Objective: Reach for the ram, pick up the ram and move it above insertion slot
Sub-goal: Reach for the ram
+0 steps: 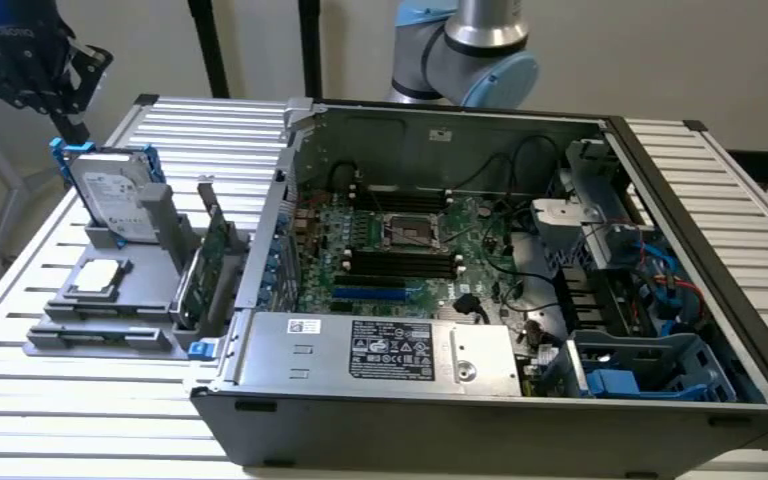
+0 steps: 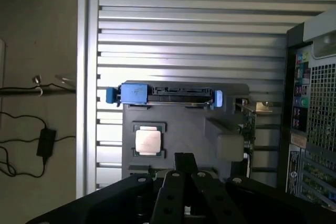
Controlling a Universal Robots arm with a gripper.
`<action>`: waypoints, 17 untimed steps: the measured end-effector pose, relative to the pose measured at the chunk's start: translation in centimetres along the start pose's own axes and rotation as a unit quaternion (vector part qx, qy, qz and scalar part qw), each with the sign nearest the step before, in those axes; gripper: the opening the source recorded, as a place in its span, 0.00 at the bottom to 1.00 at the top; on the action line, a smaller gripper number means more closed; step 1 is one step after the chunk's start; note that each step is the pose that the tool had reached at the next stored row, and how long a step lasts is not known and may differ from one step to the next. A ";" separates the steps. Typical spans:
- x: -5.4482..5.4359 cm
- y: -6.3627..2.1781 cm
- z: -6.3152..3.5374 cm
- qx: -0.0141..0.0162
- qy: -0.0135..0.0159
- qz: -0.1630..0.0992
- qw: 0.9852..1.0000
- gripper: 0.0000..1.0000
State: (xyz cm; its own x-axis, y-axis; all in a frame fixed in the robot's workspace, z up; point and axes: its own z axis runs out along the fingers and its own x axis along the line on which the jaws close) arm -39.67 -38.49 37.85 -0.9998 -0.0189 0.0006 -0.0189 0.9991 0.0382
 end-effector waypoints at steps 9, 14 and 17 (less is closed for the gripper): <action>0.4 -3.75 0.54 0.000 0.000 0.000 1.000 0.11; 0.5 -6.03 0.54 0.000 0.000 0.000 1.000 0.11; 0.5 -7.42 0.53 0.000 0.000 0.000 1.000 0.11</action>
State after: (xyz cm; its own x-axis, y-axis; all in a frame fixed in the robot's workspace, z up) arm -40.05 -45.89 37.04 -0.9998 -0.0192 0.0012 -0.0191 0.9991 0.0381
